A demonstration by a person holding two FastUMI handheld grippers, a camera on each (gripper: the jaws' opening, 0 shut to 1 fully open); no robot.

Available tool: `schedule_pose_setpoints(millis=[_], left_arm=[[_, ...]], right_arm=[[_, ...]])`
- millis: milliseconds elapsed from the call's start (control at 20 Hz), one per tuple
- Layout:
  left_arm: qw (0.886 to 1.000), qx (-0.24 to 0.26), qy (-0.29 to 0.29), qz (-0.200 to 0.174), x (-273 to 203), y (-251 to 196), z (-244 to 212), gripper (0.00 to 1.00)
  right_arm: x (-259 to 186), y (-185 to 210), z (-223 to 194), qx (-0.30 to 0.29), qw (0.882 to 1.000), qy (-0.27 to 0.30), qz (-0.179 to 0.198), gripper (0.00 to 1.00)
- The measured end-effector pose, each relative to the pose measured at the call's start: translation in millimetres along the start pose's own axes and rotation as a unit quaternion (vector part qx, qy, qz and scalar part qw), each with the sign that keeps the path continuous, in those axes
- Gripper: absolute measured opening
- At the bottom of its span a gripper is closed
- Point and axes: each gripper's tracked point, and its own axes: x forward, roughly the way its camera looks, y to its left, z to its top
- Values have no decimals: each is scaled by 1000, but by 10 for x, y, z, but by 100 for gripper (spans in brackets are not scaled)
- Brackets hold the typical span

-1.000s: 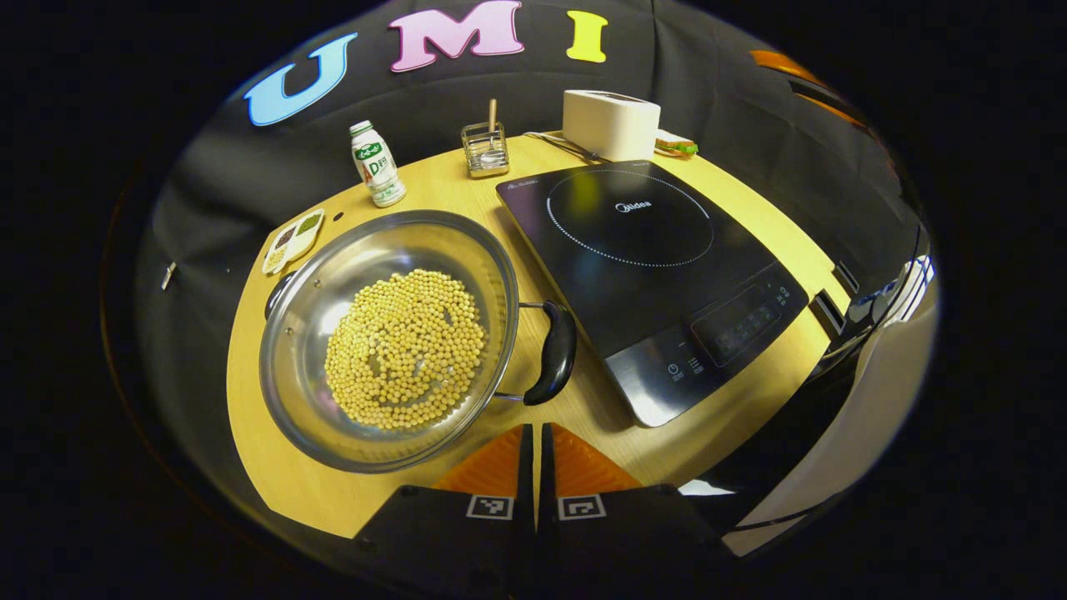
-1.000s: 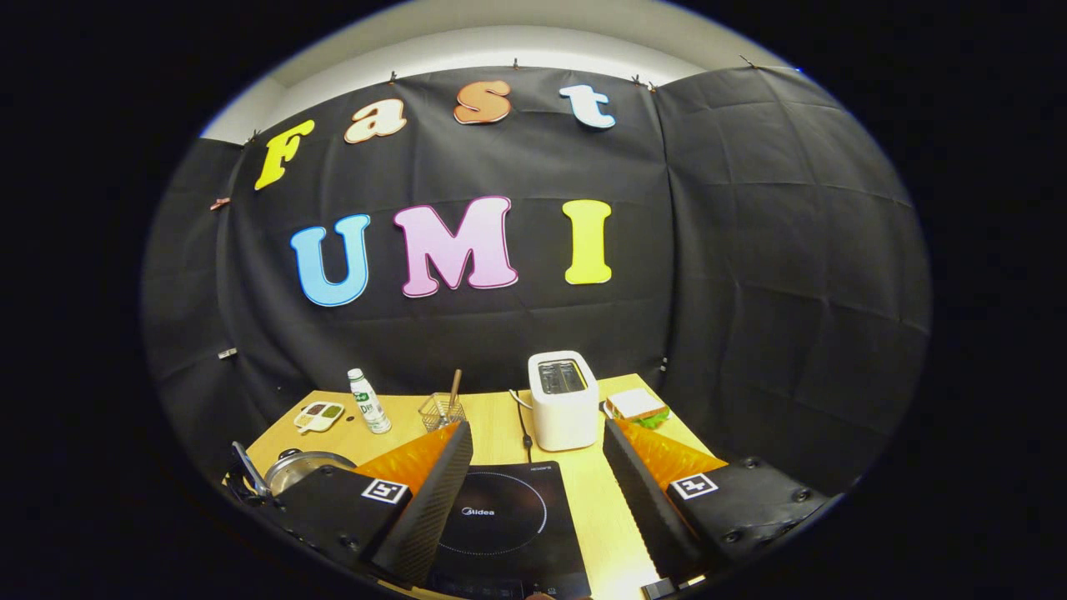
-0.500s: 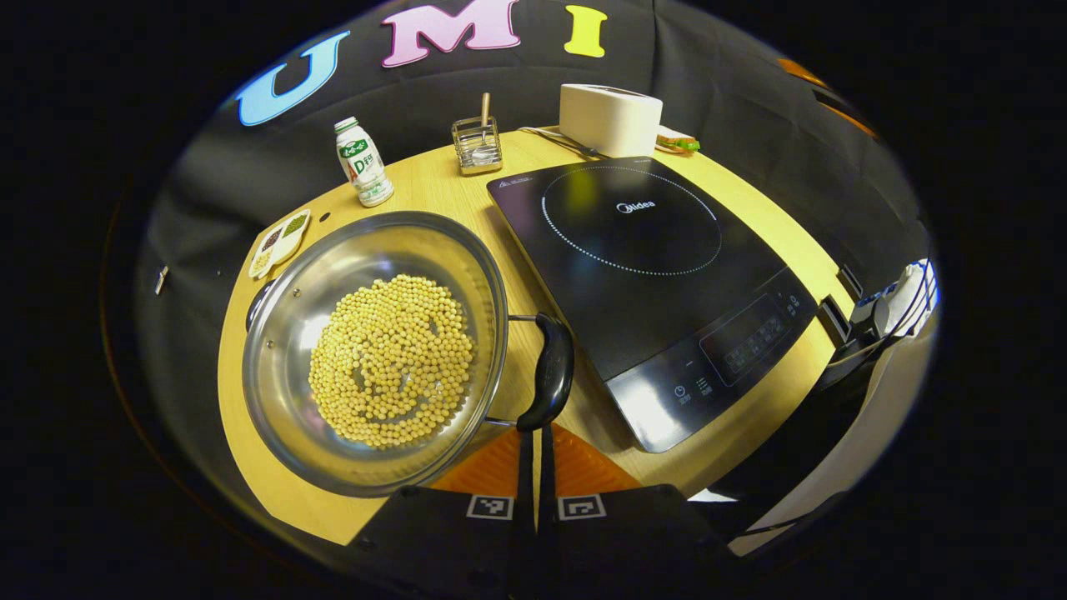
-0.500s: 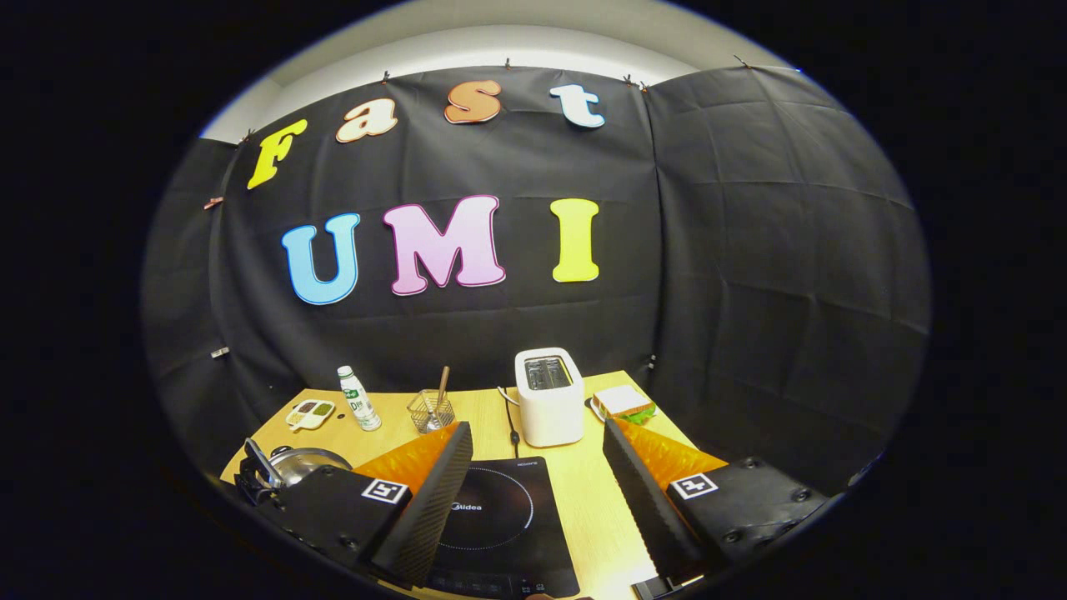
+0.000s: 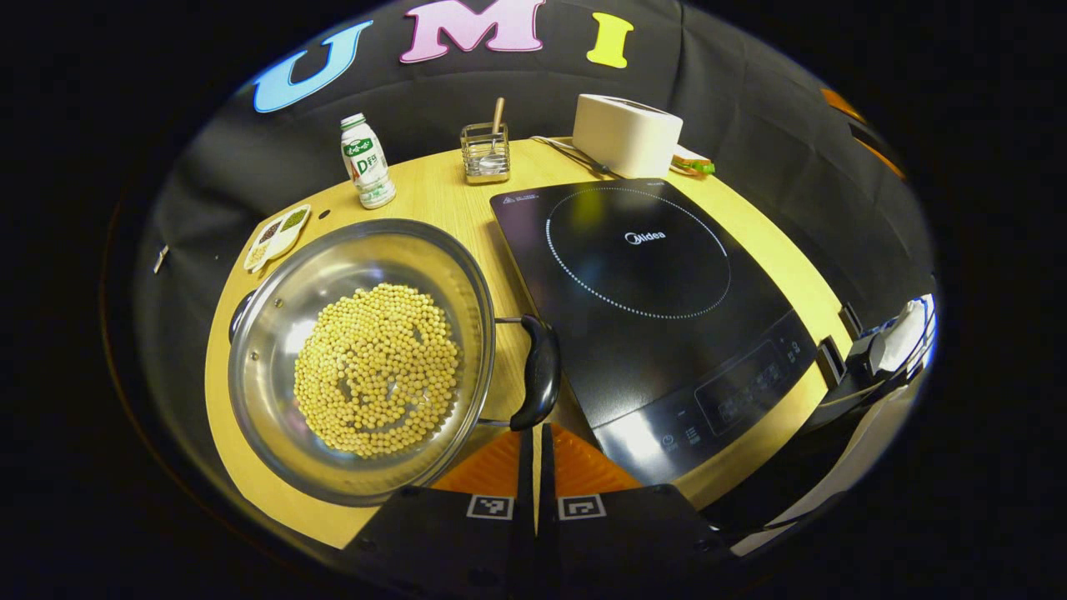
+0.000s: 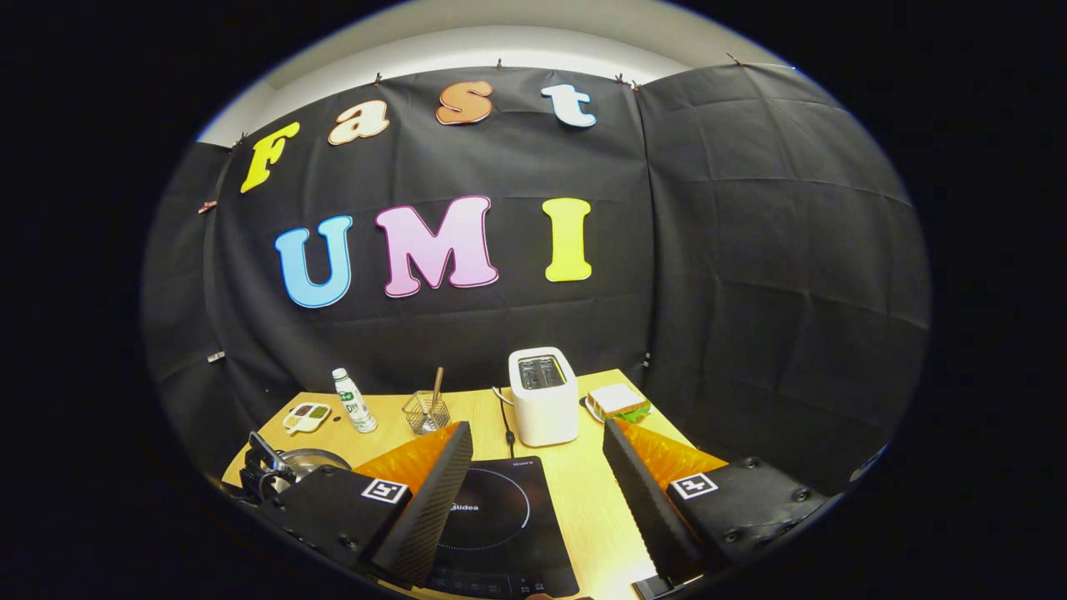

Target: First push the handle of the pot to place it horizontally, then grasp the pot with both hands and set it on the induction cooktop.

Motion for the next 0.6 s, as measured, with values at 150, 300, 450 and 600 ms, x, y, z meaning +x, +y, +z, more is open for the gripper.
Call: schedule_pose_setpoints(millis=[150, 300, 450, 600], left_arm=[[1000, -24, -7, 5, 65, 7, 106, 5], [999, -45, -15, 3, 139, 7, 227, 5], [999, -40, -23, 6, 190, 75, 350, 5], [999, -41, -29, 5, 228, 121, 463, 5]], right_arm=[[-30, -8, 23, -5, 1000, -4, 1, 98], [-56, -30, 18, -2, 1000, -4, 2, 98], [-73, -55, 24, -4, 1000, -3, -1, 98], [-94, -66, 8, -11, 1000, -1, -2, 98]])
